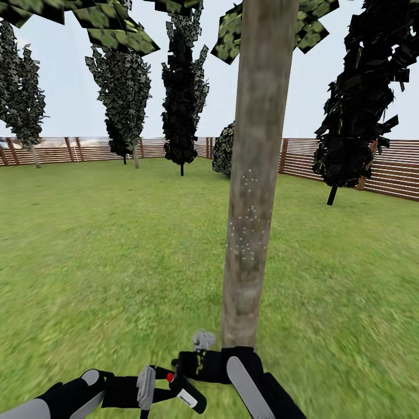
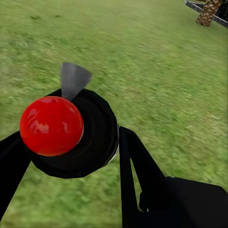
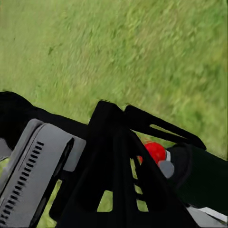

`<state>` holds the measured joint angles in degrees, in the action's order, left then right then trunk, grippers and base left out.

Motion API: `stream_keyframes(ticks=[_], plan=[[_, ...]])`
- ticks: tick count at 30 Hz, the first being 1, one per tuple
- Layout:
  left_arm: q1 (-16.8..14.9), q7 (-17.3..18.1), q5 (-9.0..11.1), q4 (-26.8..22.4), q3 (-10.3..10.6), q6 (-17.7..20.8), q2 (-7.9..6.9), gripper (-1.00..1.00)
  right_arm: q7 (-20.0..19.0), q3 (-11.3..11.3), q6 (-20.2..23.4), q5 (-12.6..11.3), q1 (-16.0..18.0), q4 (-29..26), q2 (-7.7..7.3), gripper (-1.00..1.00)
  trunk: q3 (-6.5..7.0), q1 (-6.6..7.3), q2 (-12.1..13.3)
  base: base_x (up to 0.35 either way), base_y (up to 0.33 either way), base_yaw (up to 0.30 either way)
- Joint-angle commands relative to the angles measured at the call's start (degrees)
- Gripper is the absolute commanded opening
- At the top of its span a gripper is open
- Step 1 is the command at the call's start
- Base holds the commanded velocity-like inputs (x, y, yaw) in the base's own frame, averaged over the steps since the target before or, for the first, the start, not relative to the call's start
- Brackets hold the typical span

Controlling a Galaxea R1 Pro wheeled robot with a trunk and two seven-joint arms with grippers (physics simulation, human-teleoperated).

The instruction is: In the garden, pick up the pesticide atomizer on the floor and spray pesticide onto both trees until each tree trunk is fully covered.

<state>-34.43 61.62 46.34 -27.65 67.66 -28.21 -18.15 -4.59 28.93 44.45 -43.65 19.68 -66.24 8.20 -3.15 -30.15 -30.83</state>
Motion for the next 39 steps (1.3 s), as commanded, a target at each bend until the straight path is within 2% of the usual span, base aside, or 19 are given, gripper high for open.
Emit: stream_keyframes(ticks=[1, 3, 8, 10, 13, 14, 15, 17, 20, 21, 25, 26, 39], plan=[[-0.11, 0.03, 0.6, 0.02, 0.45, -0.18, -0.05, -1.0, -0.35, -0.1, 0.25, 0.46, -0.06, -1.74, -0.03, -1.0, -0.12, -0.03, -0.11, 0.0, 0.0, 0.0], [-0.11, 0.01, 0.6, 0.09, 0.45, -0.18, -0.05, -1.0, -0.34, -0.4, 0.31, 0.45, -0.22, -4.49, -0.1, -1.0, -0.12, -0.03, -0.11, 0.0, 0.0, 0.0], [-0.11, 0.0, 0.6, 0.22, 0.45, -0.18, -0.05, -1.0, -0.35, -3.95, 0.86, 0.52, -0.31, -7.72, -0.74, -1.0, -0.12, -0.03, -0.11, 0.0, 0.0, 0.0], [-0.11, 0.0, 0.63, 0.28, 0.45, -0.13, -0.01, -1.0, 0.68, -4.62, 0.93, 0.62, -0.26, -8.3, -1.16, -1.0, -0.12, -0.03, -0.11, 0.0, 0.0, 0.0], [-0.11, -0.06, 0.71, 0.36, 0.45, -0.06, -0.02, -1.0, 9.59, -5.13, 0.69, 0.67, -0.03, -9.71, -2.11, -1.0, -0.12, -0.03, -0.11, 0.0, 0.0, 0.0], [-0.11, -0.07, 0.73, 0.36, 0.45, -0.04, -0.01, -1.0, 14.17, -5.22, 0.53, 0.67, -0.04, -11.08, -2.68, -1.0, -0.12, -0.03, -0.11, 0.0, 0.0, 0.0], [-0.11, -0.08, 0.75, 0.38, 0.45, -0.02, -0.02, -1.0, 17.99, -5.28, 0.41, 0.67, -0.1, -12.67, -3.49, -1.0, -0.12, -0.03, -0.11, 0.0, 0.0, 0.0], [-0.11, -0.09, 0.76, 0.39, 0.45, -0.01, -0.02, -1.0, 22.17, -5.47, 0.28, 0.62, -0.19, -15.44, -5.45, -1.0, -0.12, -0.03, -0.11, 0.0, 0.0, 0.0], [-0.11, -0.32, 0.77, 0.4, 0.45, 0.0, -0.01, -1.0, 23.95, -8.55, 0.22, 0.34, -0.29, -18.72, -7.64, -1.0, -0.12, -0.03, -0.11, 0.0, 0.0, 0.0], [-0.11, -0.4, 0.77, 0.4, 0.45, 0.0, -0.02, -1.0, 23.86, -9.82, 0.23, 0.3, -0.31, -19.73, -7.97, -1.0, -0.12, -0.03, -0.11, 0.0, 0.0, 0.0], [-0.11, -0.5, 0.77, 0.4, 0.45, 0.0, -0.03, -1.0, 22.88, -12.01, 0.25, 0.37, -0.33, -21.37, -8.43, -1.0, -0.12, -0.03, -0.11, 0.0, 0.0, 0.0], [-0.11, -0.51, 0.77, 0.4, 0.45, 0.0, -0.03, -1.0, 22.75, -12.22, 0.25, 0.38, -0.34, -21.53, -8.47, 1.0, -0.12, -0.03, -0.11, 0.0, 0.0, 0.0], [-0.11, -0.53, 0.77, 0.35, 0.45, 0.0, -0.05, -1.0, 22.54, -12.62, 0.27, 0.32, -0.34, -21.91, -8.51, 1.0, -0.12, -0.03, -0.11, 0.0, 0.0, 0.0]])
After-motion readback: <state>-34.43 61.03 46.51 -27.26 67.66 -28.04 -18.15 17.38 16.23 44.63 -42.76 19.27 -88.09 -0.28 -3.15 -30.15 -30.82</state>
